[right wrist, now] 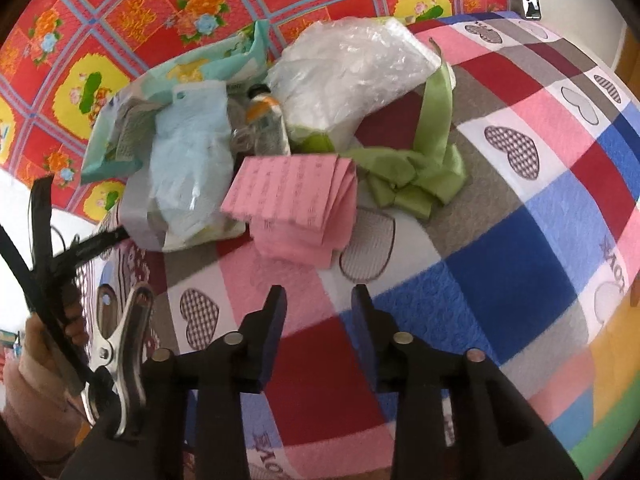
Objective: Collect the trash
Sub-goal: 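Reach down and close the left tool on the pink plastic ring, then grasp the pink paper strip from the pile with the right tool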
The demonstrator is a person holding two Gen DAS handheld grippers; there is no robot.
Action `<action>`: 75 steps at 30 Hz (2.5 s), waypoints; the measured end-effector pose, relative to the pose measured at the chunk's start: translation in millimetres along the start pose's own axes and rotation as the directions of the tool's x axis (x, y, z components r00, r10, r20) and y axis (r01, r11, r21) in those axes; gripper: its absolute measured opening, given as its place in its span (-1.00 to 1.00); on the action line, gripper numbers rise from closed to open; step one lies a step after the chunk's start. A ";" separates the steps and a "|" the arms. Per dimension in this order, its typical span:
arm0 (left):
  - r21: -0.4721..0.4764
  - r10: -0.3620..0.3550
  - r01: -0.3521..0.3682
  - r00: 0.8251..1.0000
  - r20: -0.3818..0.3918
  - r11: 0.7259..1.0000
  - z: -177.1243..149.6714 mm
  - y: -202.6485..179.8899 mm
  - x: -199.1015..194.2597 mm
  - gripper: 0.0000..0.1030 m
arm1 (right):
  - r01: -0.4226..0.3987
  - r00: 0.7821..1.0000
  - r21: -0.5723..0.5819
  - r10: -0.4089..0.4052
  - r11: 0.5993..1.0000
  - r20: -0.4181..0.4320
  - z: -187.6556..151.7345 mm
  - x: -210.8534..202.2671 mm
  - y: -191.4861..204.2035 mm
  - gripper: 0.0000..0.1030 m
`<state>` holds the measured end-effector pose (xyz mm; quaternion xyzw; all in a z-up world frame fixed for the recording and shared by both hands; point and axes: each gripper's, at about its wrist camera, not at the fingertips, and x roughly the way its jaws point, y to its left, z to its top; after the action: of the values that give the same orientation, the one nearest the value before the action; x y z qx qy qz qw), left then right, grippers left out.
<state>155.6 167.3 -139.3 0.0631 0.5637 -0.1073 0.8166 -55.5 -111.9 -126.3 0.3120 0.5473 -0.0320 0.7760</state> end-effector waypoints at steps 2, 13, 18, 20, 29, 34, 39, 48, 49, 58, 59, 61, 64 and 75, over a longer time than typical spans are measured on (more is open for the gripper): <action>0.002 -0.004 0.004 1.000 -0.001 1.000 -4.3 0.7 -3.6 -0.12 | -0.034 0.999 0.017 0.034 0.999 0.004 8.0 2.4 -2.5 -0.31; 0.014 -0.007 0.007 1.000 -0.002 1.000 -27.1 10.0 -20.5 -0.12 | -0.130 0.992 0.087 0.129 0.988 0.020 46.9 22.7 -14.7 -0.18; 0.008 -0.011 0.011 1.000 -0.005 1.000 -34.0 9.4 -25.4 -0.12 | -0.183 0.983 0.081 0.181 0.980 0.032 50.3 21.8 -12.4 -0.18; 0.008 -0.012 0.012 1.000 -0.008 1.000 -35.0 10.3 -25.4 -0.12 | -0.184 0.983 0.060 0.182 0.981 0.033 49.9 21.5 -8.7 -0.18; 0.008 -0.012 0.012 1.000 -0.004 1.000 -50.2 18.6 -36.2 -0.12 | -0.098 0.995 0.015 0.098 0.995 0.015 52.5 43.0 3.1 -0.19; 0.015 -0.012 0.012 1.000 0.000 1.000 -64.2 28.2 -45.9 -0.12 | -0.093 0.995 0.008 0.092 0.996 0.036 45.8 39.5 5.1 -0.63; 0.026 -0.020 0.020 1.000 -0.001 0.999 -77.1 37.6 -53.7 -0.12 | -0.124 0.991 0.041 0.122 0.991 0.054 32.9 30.4 3.8 -0.80; 0.064 -0.044 0.044 0.999 0.002 0.997 -78.0 46.5 -56.8 -0.12 | -0.109 0.993 0.071 0.106 0.992 0.044 -12.5 6.6 9.4 -0.85; 0.065 -0.049 0.049 0.999 0.002 0.997 -78.9 47.3 -57.4 -0.12 | -0.101 0.994 0.067 0.099 0.993 0.035 -16.8 5.7 9.1 -0.85; 0.074 -0.073 0.073 0.997 0.008 0.995 -82.4 40.9 -74.3 -0.12 | 0.000 0.999 -0.098 -0.005 0.995 -0.046 -30.9 -4.0 20.7 -0.31; 0.071 -0.075 0.074 0.997 0.008 0.995 -82.7 41.8 -75.6 -0.12 | 0.016 0.999 -0.128 -0.021 0.992 -0.040 -28.3 -3.5 25.6 -0.20; 0.063 -0.076 0.076 0.997 0.010 0.995 -82.9 45.5 -76.5 -0.12 | 0.049 0.998 -0.209 -0.056 0.977 -0.028 -25.2 -4.6 33.0 0.00; 0.056 -0.075 0.074 0.997 0.010 0.996 -84.6 49.7 -80.3 -0.12 | 0.089 0.995 -0.317 -0.097 0.944 -0.010 -14.8 1.6 43.7 0.10; 0.007 -0.041 0.041 0.999 0.006 0.999 -90.0 79.2 -78.6 -0.12 | 0.071 0.994 -0.479 -0.102 0.875 -0.040 18.2 21.0 65.4 0.04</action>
<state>66.6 272.4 -99.4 0.0542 0.5621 -0.1260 0.8156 -6.4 -62.7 -111.4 0.0874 0.5763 0.0791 0.8087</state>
